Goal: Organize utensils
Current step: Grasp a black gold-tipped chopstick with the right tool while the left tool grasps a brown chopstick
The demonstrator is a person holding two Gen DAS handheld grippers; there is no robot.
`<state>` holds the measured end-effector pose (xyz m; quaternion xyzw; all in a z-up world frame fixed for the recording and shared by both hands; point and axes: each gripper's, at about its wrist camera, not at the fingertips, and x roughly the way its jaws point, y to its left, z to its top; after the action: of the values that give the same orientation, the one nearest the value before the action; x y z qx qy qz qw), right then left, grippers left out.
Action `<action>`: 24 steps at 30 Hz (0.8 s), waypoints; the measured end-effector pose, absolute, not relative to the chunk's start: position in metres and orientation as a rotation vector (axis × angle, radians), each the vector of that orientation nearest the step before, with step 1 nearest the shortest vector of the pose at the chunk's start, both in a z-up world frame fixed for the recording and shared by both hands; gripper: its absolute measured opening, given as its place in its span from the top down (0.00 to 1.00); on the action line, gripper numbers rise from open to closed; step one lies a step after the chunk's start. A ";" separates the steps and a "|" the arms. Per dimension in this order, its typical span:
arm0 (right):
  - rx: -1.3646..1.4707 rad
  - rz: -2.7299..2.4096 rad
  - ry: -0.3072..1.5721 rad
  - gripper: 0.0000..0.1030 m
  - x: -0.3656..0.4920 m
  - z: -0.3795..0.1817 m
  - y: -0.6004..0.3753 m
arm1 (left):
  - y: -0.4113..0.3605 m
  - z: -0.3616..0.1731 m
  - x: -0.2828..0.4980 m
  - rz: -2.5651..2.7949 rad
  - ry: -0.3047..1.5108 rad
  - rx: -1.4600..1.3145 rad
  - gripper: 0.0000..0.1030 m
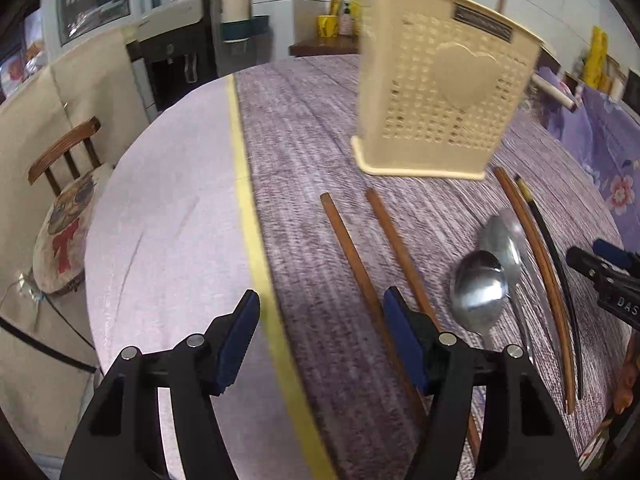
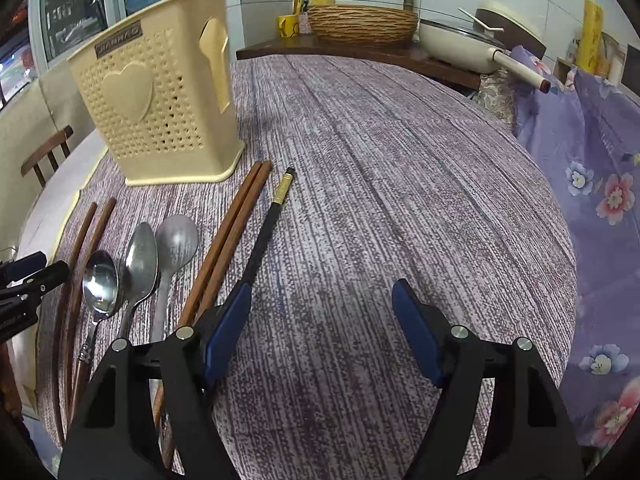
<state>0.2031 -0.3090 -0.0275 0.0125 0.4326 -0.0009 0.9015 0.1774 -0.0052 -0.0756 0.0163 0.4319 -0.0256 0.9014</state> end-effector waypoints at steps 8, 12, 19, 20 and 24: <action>0.014 0.031 0.889 0.31 0.205 -0.024 -0.297 | -0.015 -0.063 0.174 -0.062 0.853 0.043 0.39; 0.063 0.040 0.912 0.43 0.210 -0.023 -0.304 | -0.017 -0.066 0.177 -0.066 0.868 0.027 0.40; 0.104 0.055 0.939 0.58 0.223 -0.022 -0.299 | -0.012 -0.068 0.187 -0.064 0.884 -0.030 0.52; 0.107 0.058 0.943 0.60 0.226 -0.023 -0.296 | -0.013 -0.068 0.188 -0.063 0.885 -0.030 0.54; 0.115 0.061 0.959 0.67 0.238 -0.026 -0.287 | -0.013 -0.070 0.193 -0.067 0.898 -0.056 0.58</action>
<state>0.2377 -0.2874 -0.0258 0.0551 0.4609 0.0291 0.8853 0.1934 -0.0126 -0.0703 -0.0269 0.4338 -0.0323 0.9001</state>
